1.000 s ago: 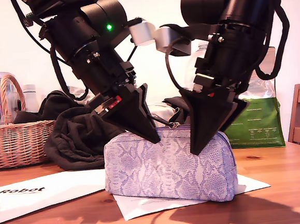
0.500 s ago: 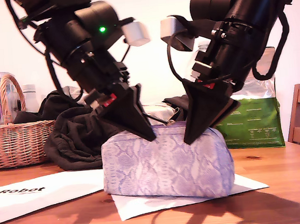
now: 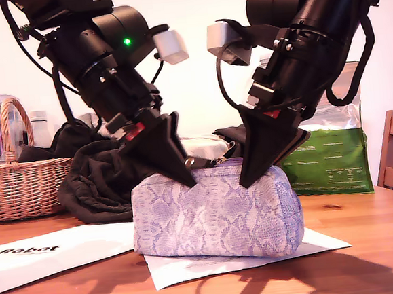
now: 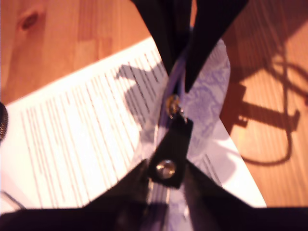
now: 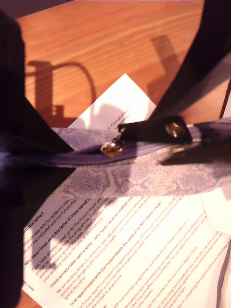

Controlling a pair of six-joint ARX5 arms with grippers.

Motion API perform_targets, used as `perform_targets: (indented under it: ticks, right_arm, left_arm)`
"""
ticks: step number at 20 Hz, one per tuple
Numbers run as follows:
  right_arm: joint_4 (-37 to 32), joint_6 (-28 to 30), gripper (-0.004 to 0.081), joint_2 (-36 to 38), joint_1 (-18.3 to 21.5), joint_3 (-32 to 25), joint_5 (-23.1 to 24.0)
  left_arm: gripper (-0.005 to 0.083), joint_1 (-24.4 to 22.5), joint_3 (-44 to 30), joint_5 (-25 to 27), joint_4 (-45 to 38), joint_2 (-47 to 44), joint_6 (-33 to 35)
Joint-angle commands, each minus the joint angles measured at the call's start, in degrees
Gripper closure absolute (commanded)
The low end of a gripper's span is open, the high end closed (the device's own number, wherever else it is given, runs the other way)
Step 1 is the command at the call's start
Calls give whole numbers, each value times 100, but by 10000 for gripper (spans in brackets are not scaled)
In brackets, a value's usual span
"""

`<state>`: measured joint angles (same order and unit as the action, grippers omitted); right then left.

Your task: Open the zipper in the zip bag in front of you

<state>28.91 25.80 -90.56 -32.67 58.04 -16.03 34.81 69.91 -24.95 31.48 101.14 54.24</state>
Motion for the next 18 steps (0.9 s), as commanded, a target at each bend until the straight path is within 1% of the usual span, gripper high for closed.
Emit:
perform_targets:
  ticks: [1,5,7,8,10,15,18]
  right_arm:
    - [-61,20,783,-68,22,-74,13]
    - [-87,17,783,-68,22,-74,13]
    - [-87,15,783,-68,22,-74,13]
    - [-92,13,783,-68,22,-74,11]
    - [-116,13,783,-68,22,-74,11]
    - [-122,11,783,-68,22,-74,11]
    - [-127,-9,783,-68,22,-74,11]
  left_arm:
    - [414,-48,-42,11,142,39,-103]
    - [413,-262,-42,-317,352,-66,-627]
    - [414,-393,-42,-354,501,-79,-1246]
    - [415,-439,-42,-428,568,-85,-1714]
    - [417,-522,-42,-461,640,-166,-2181]
    - [419,-660,-42,-457,350,-782,-2402]
    - [419,-772,-42,-509,448,-1147,-2846]
